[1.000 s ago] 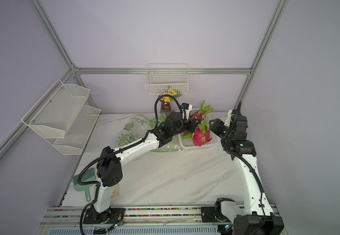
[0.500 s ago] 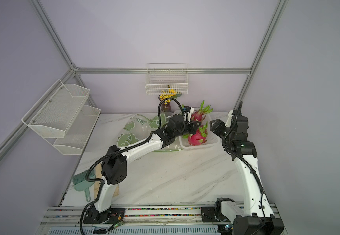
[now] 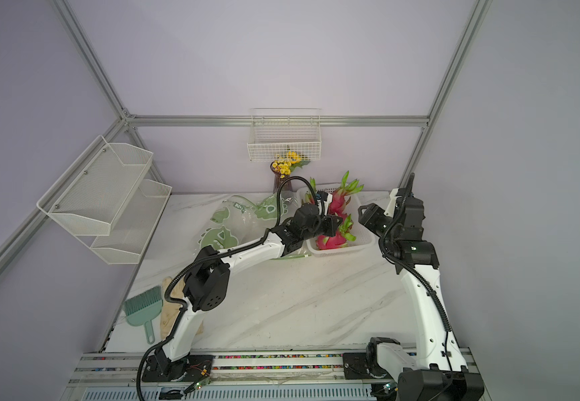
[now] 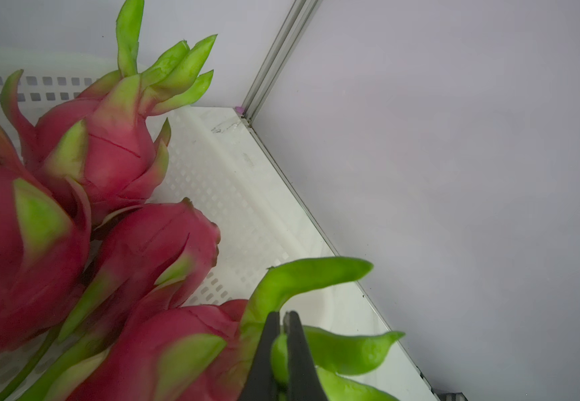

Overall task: Open the zip-top bag and take out the dragon fruit
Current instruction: Place the dragon fruit in the basket.

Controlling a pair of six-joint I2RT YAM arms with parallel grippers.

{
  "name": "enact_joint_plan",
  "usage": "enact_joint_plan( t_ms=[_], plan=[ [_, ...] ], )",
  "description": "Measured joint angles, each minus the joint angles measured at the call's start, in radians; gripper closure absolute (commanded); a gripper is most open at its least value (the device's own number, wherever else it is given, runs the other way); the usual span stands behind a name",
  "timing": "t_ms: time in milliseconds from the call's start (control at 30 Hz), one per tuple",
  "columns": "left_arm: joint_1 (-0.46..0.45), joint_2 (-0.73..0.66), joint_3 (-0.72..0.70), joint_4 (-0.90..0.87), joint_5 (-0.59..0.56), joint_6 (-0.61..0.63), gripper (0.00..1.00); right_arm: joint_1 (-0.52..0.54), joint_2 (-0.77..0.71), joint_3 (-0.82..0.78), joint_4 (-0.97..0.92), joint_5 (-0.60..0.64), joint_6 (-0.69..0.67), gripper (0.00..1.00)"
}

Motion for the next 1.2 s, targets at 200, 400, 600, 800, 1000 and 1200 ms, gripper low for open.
enact_joint_plan(
  t_ms=[200, 400, 600, 800, 1000, 1200],
  plan=[
    [0.0, 0.053, 0.047, 0.003, 0.0, -0.008, 1.0, 0.0, -0.006, 0.0, 0.0, 0.0, -0.003, 0.41],
    [0.0, 0.091, 0.103, -0.003, 0.001, -0.01, 0.71, 0.0, -0.016, 0.0, 0.0, 0.001, -0.008, 0.41],
    [0.004, 0.072, 0.114, -0.04, 0.004, 0.017, 0.52, -0.002, -0.017, 0.0, 0.0, 0.0, -0.017, 0.41],
    [0.03, -0.119, 0.019, -0.11, 0.006, 0.061, 0.45, -0.002, -0.025, 0.0, 0.0, 0.0, -0.037, 0.41],
    [0.118, -0.427, -0.126, -0.144, -0.019, 0.118, 0.43, -0.003, -0.039, 0.0, 0.0, -0.007, -0.053, 0.4],
    [0.243, -0.669, -0.318, -0.192, -0.103, 0.175, 0.42, -0.003, -0.042, -0.001, 0.0, -0.039, -0.074, 0.35]
  ],
)
